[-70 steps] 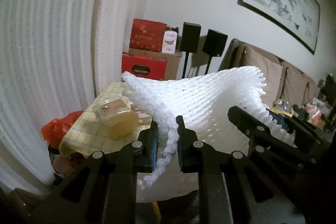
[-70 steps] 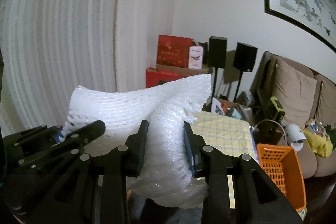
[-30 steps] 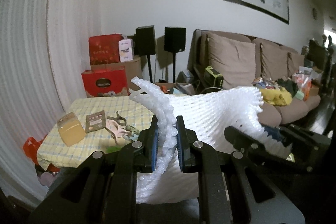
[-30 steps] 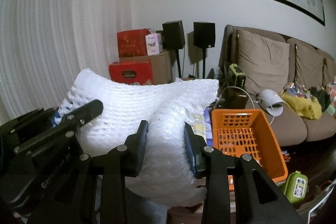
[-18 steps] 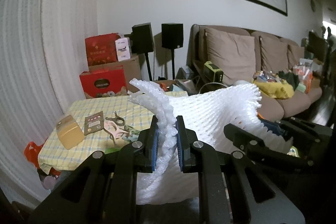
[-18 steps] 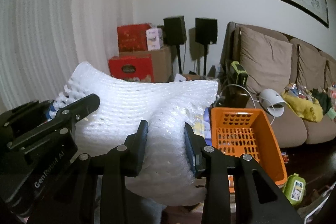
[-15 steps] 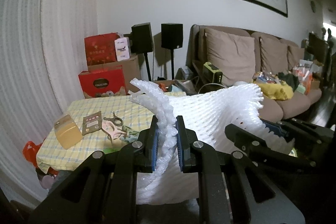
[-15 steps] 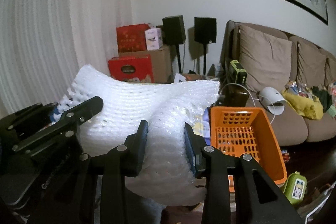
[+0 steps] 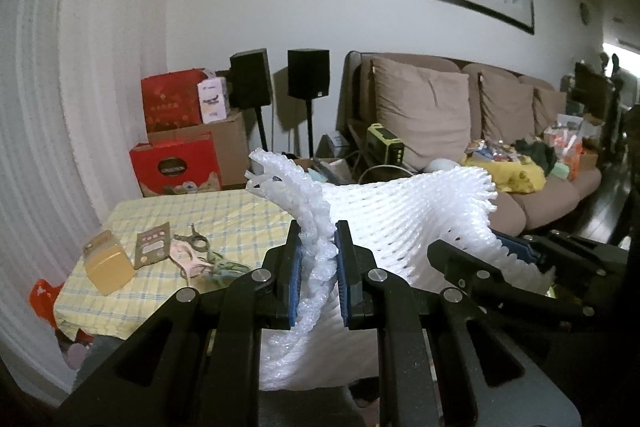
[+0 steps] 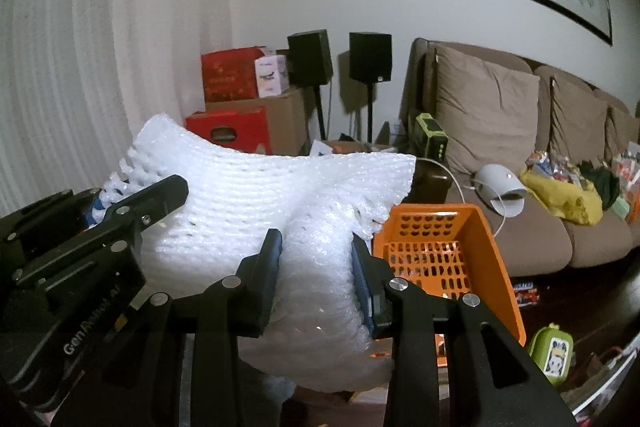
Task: Organize objects
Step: 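Carry the held foam net stack with both tools toward the orange basket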
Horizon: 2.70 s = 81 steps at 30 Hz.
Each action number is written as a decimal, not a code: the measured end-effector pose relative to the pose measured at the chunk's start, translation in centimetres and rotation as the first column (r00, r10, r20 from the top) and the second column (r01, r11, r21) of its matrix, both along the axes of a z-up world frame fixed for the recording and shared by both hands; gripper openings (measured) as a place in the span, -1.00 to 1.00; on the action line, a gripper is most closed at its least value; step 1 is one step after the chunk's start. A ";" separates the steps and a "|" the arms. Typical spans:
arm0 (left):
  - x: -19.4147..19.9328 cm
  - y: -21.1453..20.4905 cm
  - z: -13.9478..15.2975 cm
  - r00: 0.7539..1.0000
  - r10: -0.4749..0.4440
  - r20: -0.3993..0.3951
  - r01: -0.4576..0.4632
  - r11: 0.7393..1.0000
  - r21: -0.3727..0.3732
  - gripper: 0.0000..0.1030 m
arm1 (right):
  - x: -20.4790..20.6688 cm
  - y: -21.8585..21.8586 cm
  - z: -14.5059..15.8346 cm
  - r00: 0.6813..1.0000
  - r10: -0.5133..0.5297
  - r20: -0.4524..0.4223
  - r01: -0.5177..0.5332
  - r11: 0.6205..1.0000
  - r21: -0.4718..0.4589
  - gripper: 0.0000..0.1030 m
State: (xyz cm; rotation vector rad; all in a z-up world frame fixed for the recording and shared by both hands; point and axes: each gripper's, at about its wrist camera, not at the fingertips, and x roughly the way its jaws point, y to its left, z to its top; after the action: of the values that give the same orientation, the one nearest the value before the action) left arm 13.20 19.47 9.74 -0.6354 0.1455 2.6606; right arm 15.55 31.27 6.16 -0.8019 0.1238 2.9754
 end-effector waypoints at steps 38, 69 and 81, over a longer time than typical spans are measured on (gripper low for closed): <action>1.4 4.6 2.2 0.989 -0.148 -0.004 0.148 0.989 0.017 -0.73 | 2.6 6.7 2.1 0.991 -0.127 -0.038 0.126 0.992 -0.030 -0.33; 1.7 9.0 1.4 0.979 -0.204 0.000 0.204 0.979 0.009 -0.73 | 3.6 9.9 2.1 0.975 -0.219 -0.037 0.217 0.975 -0.051 -0.33; 1.1 9.7 1.0 0.978 -0.207 0.019 0.206 0.978 0.023 -0.73 | 3.7 10.3 1.9 0.971 -0.235 -0.034 0.235 0.972 -0.025 -0.34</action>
State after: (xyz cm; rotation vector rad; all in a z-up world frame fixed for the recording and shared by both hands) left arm 14.33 29.17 10.74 -0.6071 0.1676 2.4518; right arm 19.28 41.62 8.10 -0.6821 0.2346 2.7699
